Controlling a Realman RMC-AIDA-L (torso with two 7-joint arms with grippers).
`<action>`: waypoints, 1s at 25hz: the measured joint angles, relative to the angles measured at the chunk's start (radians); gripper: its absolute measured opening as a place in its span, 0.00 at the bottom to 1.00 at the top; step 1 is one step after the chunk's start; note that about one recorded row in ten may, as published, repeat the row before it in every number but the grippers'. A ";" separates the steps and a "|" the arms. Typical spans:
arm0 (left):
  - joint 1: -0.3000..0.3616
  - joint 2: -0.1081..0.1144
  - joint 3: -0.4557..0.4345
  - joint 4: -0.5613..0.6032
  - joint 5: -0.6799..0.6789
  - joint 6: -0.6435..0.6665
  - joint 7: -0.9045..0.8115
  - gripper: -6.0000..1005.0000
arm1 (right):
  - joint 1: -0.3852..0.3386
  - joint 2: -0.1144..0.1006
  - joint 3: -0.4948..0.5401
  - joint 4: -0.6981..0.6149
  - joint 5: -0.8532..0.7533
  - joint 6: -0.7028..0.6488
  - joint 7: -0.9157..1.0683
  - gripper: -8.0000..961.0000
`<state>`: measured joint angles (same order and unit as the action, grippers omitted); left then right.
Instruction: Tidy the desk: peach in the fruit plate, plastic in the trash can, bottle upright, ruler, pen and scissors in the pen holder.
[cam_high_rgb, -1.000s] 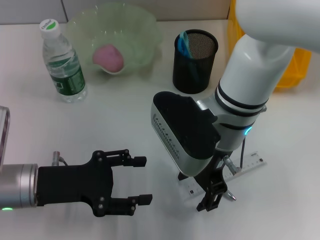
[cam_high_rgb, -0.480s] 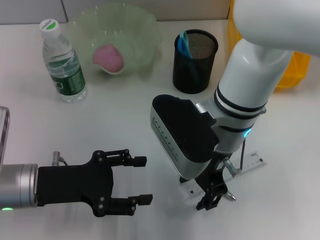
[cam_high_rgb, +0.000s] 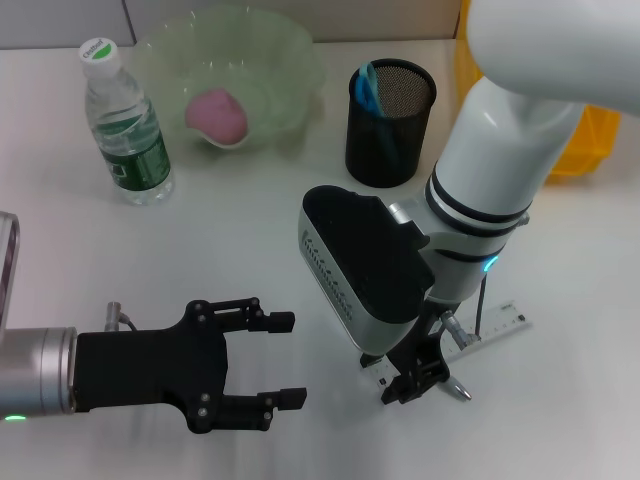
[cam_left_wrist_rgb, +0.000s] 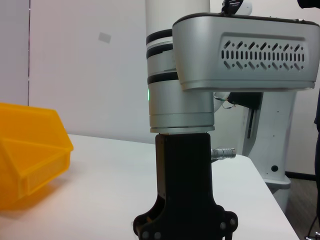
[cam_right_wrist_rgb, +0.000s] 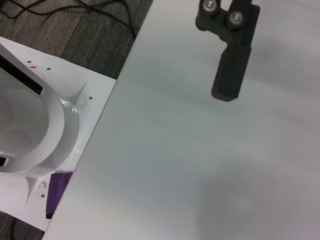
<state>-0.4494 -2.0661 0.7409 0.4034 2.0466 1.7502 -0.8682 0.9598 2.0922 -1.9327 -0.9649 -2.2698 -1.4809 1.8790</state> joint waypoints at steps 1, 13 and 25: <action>0.000 0.000 0.000 0.000 0.000 0.000 0.000 0.75 | 0.000 0.000 0.000 -0.001 0.000 0.001 0.000 0.48; 0.000 0.000 0.000 -0.002 0.000 0.000 -0.012 0.75 | 0.000 0.000 0.000 -0.007 -0.001 -0.009 0.001 0.40; 0.000 0.000 -0.002 -0.002 0.000 0.000 -0.012 0.75 | -0.002 0.000 0.005 -0.035 -0.001 -0.034 0.008 0.40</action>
<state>-0.4494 -2.0662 0.7391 0.4018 2.0463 1.7502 -0.8805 0.9574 2.0922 -1.9281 -1.0002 -2.2704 -1.5151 1.8869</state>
